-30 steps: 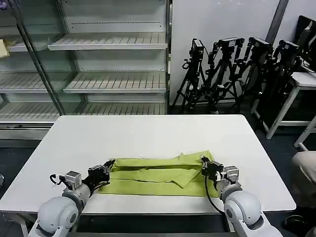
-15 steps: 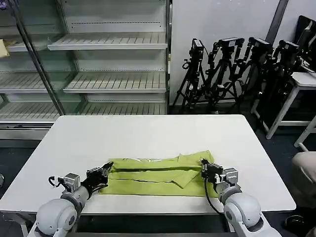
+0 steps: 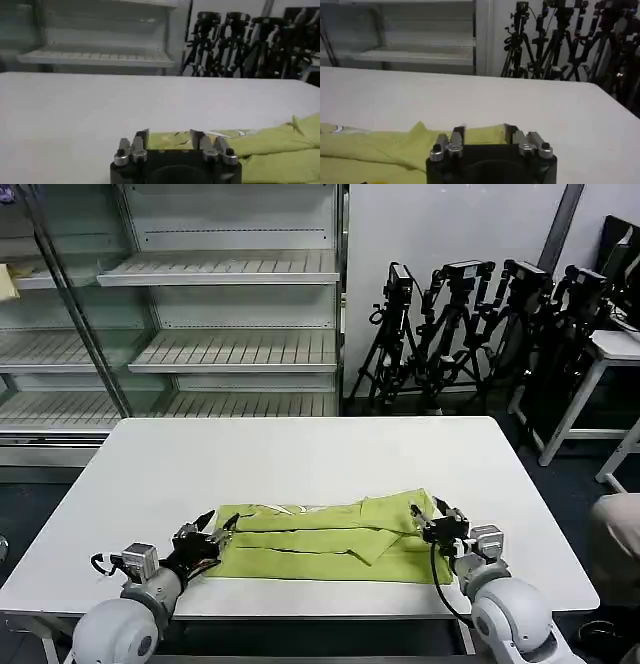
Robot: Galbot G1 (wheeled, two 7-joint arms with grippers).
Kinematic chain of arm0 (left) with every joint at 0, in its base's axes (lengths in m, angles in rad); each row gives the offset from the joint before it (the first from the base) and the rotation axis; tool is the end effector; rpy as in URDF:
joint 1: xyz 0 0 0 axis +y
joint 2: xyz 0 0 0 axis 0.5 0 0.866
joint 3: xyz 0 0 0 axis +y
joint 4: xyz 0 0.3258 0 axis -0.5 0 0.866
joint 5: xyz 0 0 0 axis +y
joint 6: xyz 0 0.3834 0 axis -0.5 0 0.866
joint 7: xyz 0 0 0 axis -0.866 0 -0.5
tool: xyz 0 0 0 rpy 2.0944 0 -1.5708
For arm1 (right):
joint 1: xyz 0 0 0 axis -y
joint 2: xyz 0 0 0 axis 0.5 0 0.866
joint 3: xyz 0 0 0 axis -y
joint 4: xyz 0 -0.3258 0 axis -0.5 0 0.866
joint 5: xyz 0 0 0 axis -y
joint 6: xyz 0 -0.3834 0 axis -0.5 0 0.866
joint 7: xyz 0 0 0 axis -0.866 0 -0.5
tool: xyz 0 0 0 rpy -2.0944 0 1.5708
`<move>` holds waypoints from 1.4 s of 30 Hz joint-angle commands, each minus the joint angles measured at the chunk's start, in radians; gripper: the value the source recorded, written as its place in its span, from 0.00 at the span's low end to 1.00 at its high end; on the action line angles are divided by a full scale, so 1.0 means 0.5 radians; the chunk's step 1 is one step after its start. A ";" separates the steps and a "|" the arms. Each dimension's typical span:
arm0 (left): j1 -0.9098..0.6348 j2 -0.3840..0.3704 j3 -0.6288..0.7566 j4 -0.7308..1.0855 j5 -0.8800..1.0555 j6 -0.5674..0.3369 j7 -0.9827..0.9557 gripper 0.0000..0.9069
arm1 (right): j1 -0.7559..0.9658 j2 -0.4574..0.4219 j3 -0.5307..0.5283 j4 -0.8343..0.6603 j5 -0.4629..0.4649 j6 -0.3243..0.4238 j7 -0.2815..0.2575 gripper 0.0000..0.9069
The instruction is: Fold and organize the clothes.
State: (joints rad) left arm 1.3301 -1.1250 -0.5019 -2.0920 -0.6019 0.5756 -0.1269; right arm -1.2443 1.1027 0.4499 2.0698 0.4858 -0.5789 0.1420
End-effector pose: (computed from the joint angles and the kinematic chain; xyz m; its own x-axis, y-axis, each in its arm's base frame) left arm 0.2844 0.0517 -0.2127 -0.9003 0.1863 0.3934 0.1499 0.9812 -0.1216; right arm 0.3022 -0.0421 -0.2013 -0.9254 -0.1416 0.3515 -0.1578 0.9873 -0.0177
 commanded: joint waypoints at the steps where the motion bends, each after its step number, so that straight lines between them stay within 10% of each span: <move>1: 0.016 -0.136 0.095 0.024 -0.117 0.003 -0.455 1.00 | -0.150 -0.002 0.176 0.046 -0.003 0.002 -0.029 1.00; 11: -0.091 -0.208 0.131 0.227 -0.123 0.002 -0.558 1.00 | -0.195 -0.005 0.194 0.044 -0.005 0.003 -0.046 1.00; 12: -0.093 -0.213 0.135 0.230 -0.126 0.002 -0.558 0.86 | -0.196 -0.009 0.190 0.043 -0.005 0.003 -0.046 1.00; 13: -0.095 -0.218 0.136 0.234 -0.129 0.002 -0.551 0.02 | -0.201 -0.010 0.189 0.042 -0.005 0.004 -0.046 1.00; 42: -0.087 -0.203 0.089 0.163 -0.065 0.001 -0.460 0.02 | -0.219 -0.009 0.177 0.006 -0.018 0.036 -0.054 1.00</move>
State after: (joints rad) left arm 1.2928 -1.2528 -0.4323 -2.0076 -0.6526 0.5765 -0.3583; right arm -1.3516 1.0973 0.5370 2.0745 0.4774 -0.5632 0.1149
